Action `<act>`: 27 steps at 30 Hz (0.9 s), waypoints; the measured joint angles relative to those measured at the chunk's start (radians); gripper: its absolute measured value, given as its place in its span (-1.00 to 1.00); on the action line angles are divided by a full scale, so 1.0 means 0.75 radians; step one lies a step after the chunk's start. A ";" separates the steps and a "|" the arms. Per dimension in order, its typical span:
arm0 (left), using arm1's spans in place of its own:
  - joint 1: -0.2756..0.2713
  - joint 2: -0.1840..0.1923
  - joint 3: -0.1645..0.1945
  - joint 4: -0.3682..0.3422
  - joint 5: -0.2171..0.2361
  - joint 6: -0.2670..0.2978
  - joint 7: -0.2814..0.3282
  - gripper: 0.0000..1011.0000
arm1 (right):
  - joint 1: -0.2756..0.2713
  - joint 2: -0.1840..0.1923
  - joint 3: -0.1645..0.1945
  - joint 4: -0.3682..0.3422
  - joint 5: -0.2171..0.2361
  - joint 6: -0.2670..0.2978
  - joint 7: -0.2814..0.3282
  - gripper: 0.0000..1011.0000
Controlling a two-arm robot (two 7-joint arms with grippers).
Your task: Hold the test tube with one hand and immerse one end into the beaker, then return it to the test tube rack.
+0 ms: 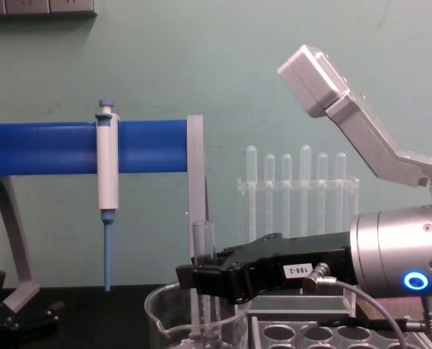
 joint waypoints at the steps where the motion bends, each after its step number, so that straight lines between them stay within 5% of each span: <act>1: 0.000 0.000 0.000 0.000 0.000 0.000 0.000 0.98 | 0.000 0.000 0.000 0.000 0.000 0.000 0.000 -0.55; 27: 0.000 0.000 0.000 0.000 0.000 0.000 0.000 0.98 | 0.000 0.000 0.000 0.000 0.000 0.000 0.000 -0.55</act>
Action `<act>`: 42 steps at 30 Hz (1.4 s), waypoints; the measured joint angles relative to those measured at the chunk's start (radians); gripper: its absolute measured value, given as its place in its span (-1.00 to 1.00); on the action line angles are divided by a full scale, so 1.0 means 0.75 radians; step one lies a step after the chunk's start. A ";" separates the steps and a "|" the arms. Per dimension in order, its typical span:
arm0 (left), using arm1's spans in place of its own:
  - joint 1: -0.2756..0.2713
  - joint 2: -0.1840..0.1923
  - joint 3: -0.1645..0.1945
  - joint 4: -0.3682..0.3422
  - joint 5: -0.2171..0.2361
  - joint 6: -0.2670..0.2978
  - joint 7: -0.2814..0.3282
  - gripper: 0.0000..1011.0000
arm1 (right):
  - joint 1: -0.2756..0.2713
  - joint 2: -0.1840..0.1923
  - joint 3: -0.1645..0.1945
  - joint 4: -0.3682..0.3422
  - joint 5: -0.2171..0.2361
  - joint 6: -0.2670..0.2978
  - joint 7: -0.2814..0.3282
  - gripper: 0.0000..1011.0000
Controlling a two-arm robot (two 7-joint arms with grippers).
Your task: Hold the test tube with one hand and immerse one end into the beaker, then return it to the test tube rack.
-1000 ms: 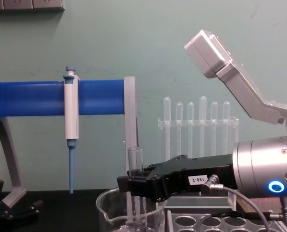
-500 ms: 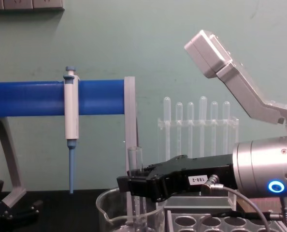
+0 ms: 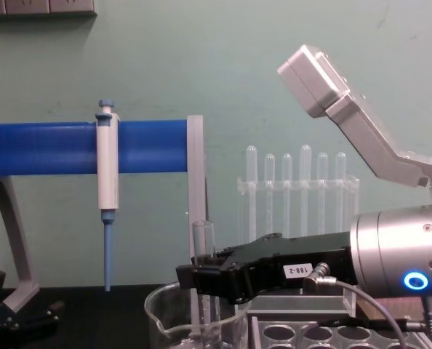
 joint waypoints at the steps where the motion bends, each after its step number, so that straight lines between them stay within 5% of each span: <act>1: 0.000 0.000 0.000 0.000 0.000 0.000 0.000 0.98 | 0.000 0.000 0.000 0.000 0.000 0.000 0.000 -0.55; 42: 0.000 0.000 0.000 0.000 0.000 0.000 0.000 0.98 | 0.000 0.000 0.000 0.000 0.000 0.000 0.000 -0.55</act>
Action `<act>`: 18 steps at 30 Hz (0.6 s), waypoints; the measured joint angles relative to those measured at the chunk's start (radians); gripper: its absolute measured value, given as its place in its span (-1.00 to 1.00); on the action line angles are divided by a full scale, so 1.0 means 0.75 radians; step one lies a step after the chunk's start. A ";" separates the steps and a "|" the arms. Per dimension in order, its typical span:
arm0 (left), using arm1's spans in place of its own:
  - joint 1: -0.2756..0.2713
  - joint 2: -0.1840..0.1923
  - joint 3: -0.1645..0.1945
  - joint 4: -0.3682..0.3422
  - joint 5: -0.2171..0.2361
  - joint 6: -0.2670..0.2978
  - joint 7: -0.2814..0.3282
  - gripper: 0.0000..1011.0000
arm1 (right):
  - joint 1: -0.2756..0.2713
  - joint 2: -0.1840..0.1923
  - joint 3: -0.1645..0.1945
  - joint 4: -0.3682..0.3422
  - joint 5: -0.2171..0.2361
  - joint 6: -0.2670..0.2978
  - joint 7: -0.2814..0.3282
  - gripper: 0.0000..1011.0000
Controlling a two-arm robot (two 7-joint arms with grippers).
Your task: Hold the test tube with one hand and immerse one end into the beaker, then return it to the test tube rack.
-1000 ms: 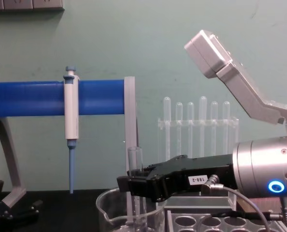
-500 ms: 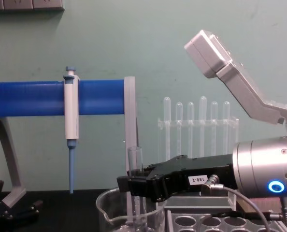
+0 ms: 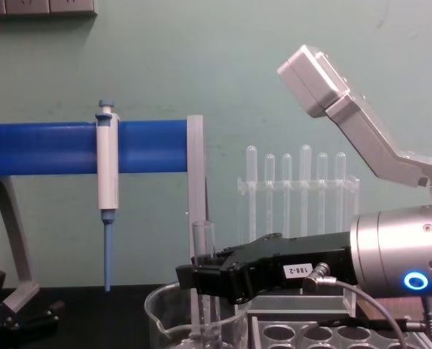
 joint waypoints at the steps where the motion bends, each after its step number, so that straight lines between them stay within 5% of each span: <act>1: 0.000 0.000 0.000 0.000 0.000 0.000 0.000 0.98 | 0.000 0.000 0.000 0.000 0.000 0.000 0.000 -0.55; 18: 0.000 0.000 0.000 0.000 0.000 0.000 0.000 0.98 | 0.000 0.000 0.000 0.000 0.000 0.000 0.000 -0.55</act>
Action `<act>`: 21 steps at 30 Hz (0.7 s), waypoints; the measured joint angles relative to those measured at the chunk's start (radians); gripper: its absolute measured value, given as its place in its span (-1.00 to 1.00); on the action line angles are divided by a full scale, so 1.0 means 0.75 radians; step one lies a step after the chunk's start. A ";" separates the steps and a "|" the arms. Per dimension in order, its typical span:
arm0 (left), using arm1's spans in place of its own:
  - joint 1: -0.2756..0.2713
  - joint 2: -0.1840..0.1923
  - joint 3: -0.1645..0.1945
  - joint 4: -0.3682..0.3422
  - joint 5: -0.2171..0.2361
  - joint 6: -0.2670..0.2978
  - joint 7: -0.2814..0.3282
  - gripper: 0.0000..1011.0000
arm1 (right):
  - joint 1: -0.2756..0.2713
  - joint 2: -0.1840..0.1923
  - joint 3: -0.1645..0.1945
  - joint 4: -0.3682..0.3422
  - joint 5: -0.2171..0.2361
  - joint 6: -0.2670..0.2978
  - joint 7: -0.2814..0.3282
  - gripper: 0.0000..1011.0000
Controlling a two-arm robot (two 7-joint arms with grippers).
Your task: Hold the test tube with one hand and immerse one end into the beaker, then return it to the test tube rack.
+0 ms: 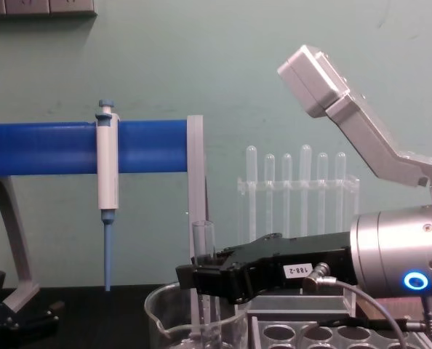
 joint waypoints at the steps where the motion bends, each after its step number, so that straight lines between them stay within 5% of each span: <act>1: 0.000 0.000 0.000 0.000 0.000 0.000 0.000 0.98 | 0.000 0.000 0.000 0.000 0.000 0.000 0.000 -0.55; 21: 0.000 0.000 0.000 0.000 0.000 0.000 0.000 0.98 | 0.000 0.000 0.000 0.000 0.000 0.000 0.000 -0.55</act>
